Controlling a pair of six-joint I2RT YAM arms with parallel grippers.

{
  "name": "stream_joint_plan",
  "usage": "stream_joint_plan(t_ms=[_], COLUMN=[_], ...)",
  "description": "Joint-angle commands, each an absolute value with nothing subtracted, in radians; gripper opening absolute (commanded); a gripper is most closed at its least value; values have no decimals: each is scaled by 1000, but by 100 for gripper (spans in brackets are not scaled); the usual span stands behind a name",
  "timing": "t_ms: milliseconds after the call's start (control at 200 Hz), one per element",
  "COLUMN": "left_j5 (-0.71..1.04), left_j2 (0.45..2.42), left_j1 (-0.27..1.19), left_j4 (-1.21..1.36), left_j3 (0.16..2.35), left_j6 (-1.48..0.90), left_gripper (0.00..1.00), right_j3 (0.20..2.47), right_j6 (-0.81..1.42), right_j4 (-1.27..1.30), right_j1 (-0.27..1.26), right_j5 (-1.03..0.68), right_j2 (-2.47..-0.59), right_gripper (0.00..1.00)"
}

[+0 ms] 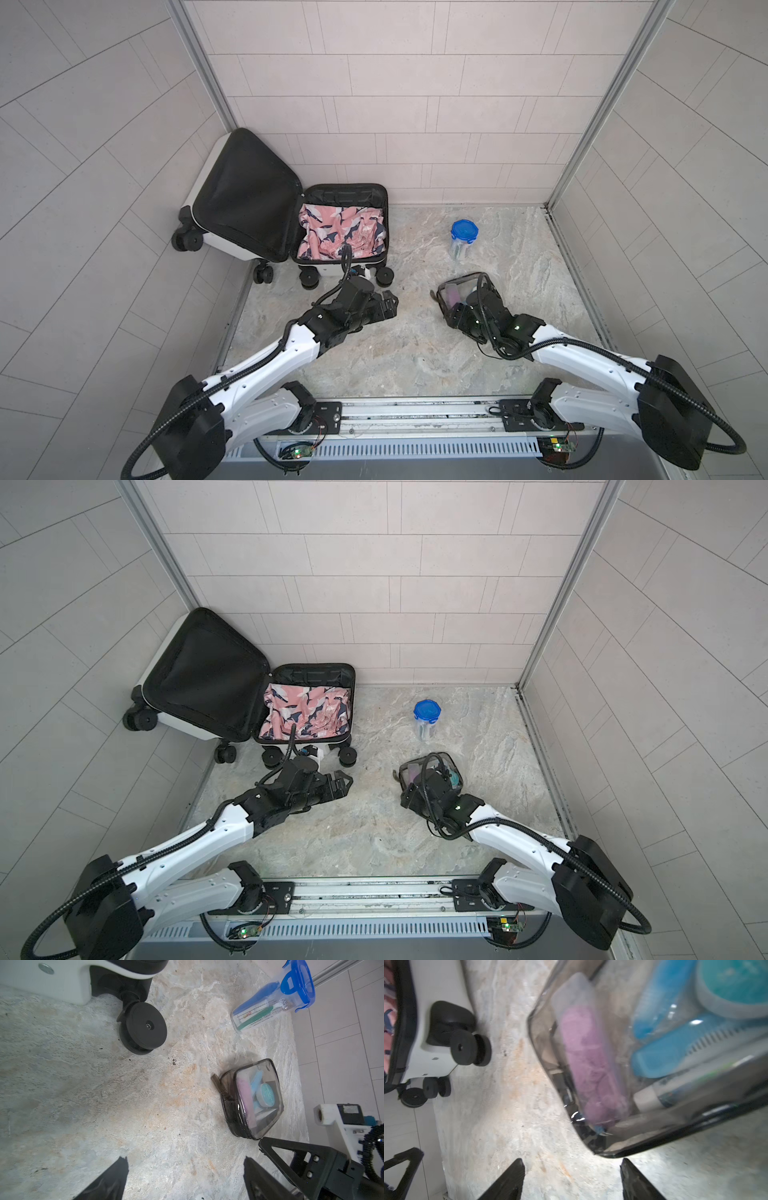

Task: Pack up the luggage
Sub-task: 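Drag the clear toiletry pouch with the right gripper toward the left gripper, then bring both grippers to opposite ends of the clear pouch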

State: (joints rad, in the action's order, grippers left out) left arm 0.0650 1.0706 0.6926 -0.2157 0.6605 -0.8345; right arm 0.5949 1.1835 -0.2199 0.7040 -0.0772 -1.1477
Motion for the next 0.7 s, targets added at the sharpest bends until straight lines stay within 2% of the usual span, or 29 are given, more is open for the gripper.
stream_joint_plan(t_ms=[0,175,265,380,495,695], left_j5=[42,65,78,116,167,192], left_j2=[1071,1102,1128,1169,1232,1305], left_j1=[695,696,696,696,699,731], left_j4=[-158,-151,-148,-141,-131,-24], left_j3=[640,661,675,697,729,726], left_j6=[-861,-857,-853,-854,-859,-909], left_gripper=[92,92,92,92,91,91], right_j3=[690,795,822,833,815,782], right_j6=[1084,945,871,760,690,612], right_j4=[-250,-425,-515,-592,-601,-528], right_j1=[720,706,642,496,298,66], right_j5=[-48,-4,4,-3,-80,-211], right_j2=[-1167,-1162,-1132,-1085,-1067,-1148], right_gripper=[79,83,83,85,86,87])
